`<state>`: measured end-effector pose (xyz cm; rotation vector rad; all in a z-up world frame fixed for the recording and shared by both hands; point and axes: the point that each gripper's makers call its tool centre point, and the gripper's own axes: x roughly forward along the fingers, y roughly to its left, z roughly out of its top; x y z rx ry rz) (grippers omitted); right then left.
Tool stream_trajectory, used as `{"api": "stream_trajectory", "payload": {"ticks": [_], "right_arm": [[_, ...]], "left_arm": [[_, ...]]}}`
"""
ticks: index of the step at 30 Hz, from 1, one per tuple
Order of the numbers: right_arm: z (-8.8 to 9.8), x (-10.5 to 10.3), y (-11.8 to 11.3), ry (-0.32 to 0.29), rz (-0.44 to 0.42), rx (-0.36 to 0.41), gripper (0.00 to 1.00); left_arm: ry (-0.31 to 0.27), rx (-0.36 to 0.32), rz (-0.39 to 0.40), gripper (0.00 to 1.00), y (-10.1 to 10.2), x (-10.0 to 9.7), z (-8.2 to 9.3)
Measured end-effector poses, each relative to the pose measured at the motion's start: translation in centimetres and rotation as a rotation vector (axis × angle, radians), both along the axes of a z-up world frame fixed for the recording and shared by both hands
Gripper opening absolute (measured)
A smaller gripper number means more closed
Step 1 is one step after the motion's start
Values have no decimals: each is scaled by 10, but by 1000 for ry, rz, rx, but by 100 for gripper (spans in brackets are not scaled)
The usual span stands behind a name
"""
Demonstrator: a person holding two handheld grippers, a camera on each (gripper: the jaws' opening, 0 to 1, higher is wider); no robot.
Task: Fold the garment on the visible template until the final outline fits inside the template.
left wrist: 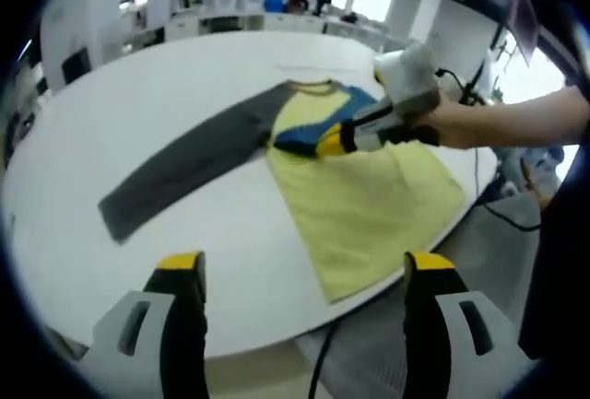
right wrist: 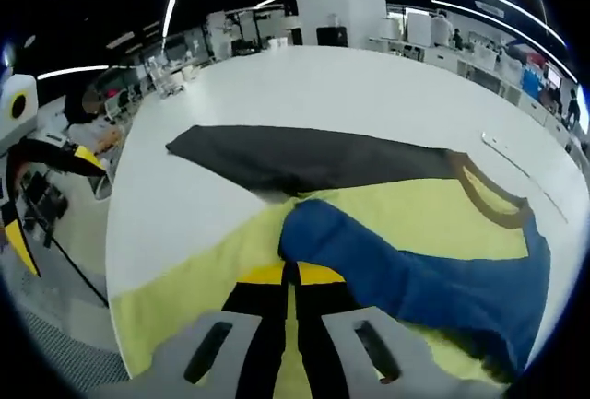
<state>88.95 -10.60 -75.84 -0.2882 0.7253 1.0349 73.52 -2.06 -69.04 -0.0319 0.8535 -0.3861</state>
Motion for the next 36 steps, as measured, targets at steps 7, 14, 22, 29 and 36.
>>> {"api": "stream_trajectory", "payload": {"ticks": [7,14,22,29,36], "right_arm": [[3,-17,9,6,28,6,2],[-3,-24,11,23,36,-9,3],[-10,-33,10,34,53,-27,3],[-14,-37,9,38,68,-37,3],[-20,-41,10,33,85,-57,3]], "left_arm": [[-7,-2,-4,84,-1,1,2],[-10,0,-1,84,1,1,5],[-6,2,7,84,3,-3,4],[-7,4,4,84,2,-1,4],[-9,6,5,84,3,-1,5]]}}
